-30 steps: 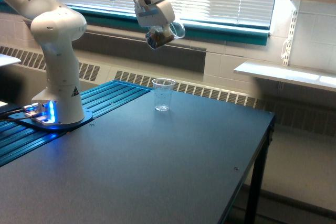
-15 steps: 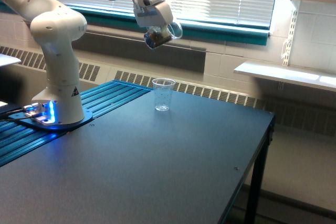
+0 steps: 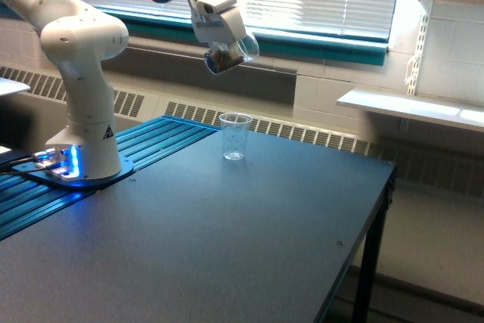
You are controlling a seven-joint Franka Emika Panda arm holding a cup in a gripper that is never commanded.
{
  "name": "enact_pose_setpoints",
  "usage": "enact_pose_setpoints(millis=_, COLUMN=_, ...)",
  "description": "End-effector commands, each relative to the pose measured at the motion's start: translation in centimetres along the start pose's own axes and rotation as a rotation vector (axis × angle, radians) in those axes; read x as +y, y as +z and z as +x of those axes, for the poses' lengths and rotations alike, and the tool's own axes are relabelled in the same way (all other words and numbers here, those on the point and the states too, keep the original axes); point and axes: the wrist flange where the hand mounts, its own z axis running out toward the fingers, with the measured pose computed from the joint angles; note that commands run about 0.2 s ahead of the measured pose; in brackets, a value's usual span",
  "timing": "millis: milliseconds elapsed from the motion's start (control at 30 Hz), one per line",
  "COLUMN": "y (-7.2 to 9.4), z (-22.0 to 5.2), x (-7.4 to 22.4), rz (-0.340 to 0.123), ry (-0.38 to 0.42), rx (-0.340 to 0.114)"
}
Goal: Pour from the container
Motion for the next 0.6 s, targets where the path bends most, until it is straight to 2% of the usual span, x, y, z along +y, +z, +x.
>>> enact_pose_setpoints(millis=33, y=1.4, z=-0.8, x=1.8, rz=-0.032, ry=-0.019, rx=-0.032)
enact_pose_setpoints(millis=600, y=2.7, z=-1.9, x=1.8, rz=-0.06, ry=-0.042, rx=-0.072)
